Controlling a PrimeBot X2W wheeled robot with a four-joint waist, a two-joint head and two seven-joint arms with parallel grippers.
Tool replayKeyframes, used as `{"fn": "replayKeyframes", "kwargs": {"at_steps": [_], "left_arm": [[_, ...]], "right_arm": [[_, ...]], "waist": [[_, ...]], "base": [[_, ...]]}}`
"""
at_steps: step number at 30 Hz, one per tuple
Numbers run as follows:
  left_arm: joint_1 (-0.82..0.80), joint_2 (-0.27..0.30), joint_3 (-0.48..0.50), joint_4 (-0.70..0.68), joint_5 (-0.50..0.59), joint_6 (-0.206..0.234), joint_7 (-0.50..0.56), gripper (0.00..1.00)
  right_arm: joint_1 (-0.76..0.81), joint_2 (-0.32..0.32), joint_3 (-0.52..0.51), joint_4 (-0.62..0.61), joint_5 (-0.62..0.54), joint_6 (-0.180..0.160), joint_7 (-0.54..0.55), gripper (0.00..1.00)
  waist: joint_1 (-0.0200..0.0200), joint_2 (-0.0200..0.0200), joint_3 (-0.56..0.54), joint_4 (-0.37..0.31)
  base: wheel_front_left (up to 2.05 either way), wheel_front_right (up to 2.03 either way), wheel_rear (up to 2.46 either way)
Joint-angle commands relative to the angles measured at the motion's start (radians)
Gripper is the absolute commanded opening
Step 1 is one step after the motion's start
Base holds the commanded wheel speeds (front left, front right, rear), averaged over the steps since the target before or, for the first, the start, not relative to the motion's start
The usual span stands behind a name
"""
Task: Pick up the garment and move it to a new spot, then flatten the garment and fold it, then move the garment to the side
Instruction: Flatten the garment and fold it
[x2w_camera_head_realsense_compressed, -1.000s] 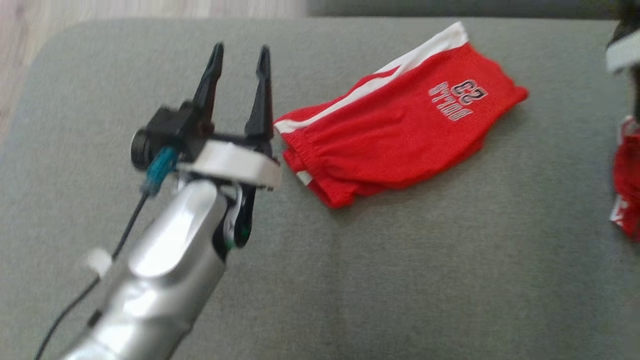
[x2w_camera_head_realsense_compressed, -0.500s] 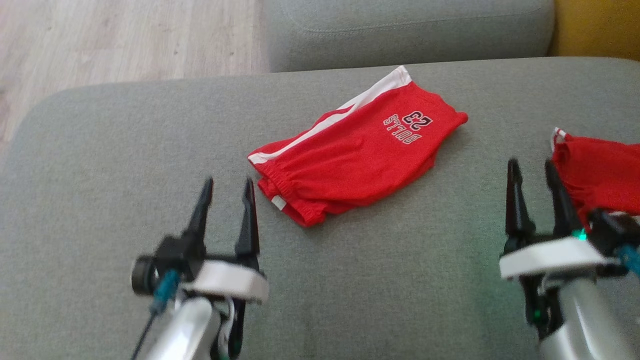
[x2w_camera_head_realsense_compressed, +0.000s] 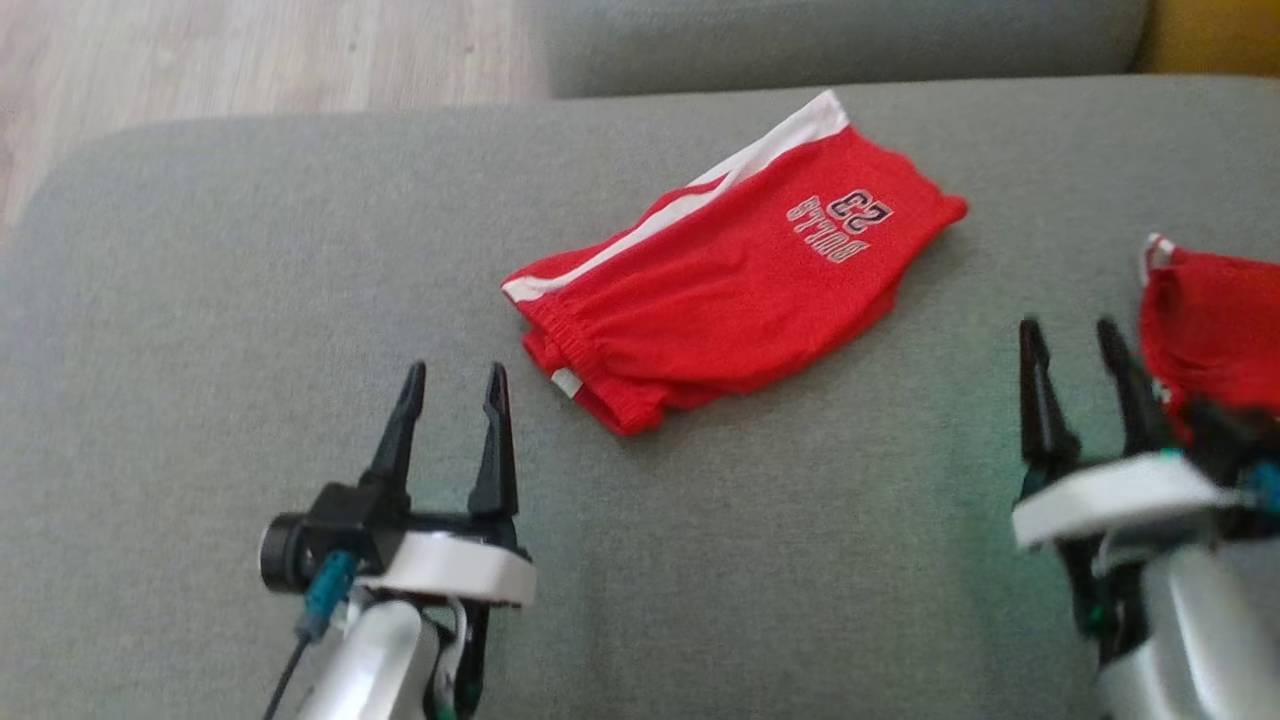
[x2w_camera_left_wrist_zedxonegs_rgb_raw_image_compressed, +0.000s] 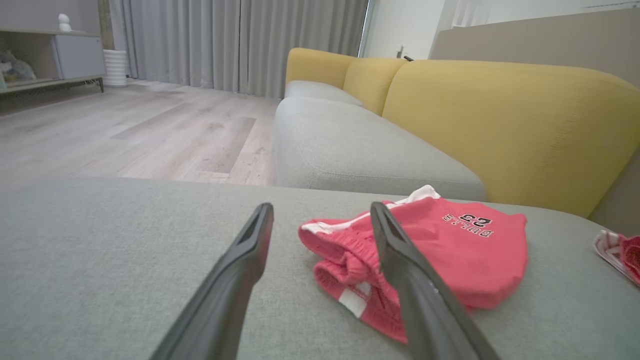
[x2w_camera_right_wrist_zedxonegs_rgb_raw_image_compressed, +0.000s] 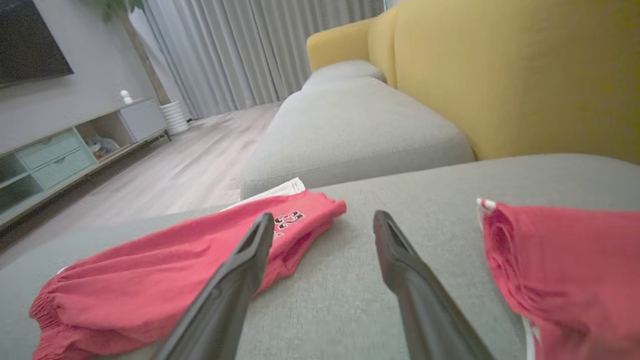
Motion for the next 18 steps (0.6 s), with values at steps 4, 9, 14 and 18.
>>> {"fn": "replayKeyframes", "kwargs": {"at_steps": [4,9,14,18], "left_arm": [[-0.082,-0.01,0.046,-0.027,0.017,-0.016,-0.005,1.0],[-0.134,-0.019,0.038,-0.018,0.02,-0.03,-0.005,1.0],[-0.169,-0.021,0.007,-0.033,-0.015,-0.041,-0.005,1.0],[-0.187,-0.021,-0.017,-0.039,-0.037,-0.028,-0.005,1.0]], "right_arm": [[-0.177,-0.053,0.003,-0.008,-0.018,-0.001,0.086,1.0],[-0.358,-0.069,-0.067,0.129,0.025,-0.001,0.231,1.0],[-0.507,-0.115,-0.083,0.288,0.002,-0.001,0.324,1.0],[-0.584,-0.141,-0.086,0.415,-0.006,-0.001,0.368,1.0]], "waist": [[0.0,0.0,0.081,0.047],[0.0,0.0,0.158,0.104],[0.0,0.0,0.217,0.153],[0.0,0.0,0.241,0.183]], "base": [[0.0,0.0,0.0],[0.0,0.0,0.0],[0.0,0.0,0.0],[0.0,0.0,0.0]]}}
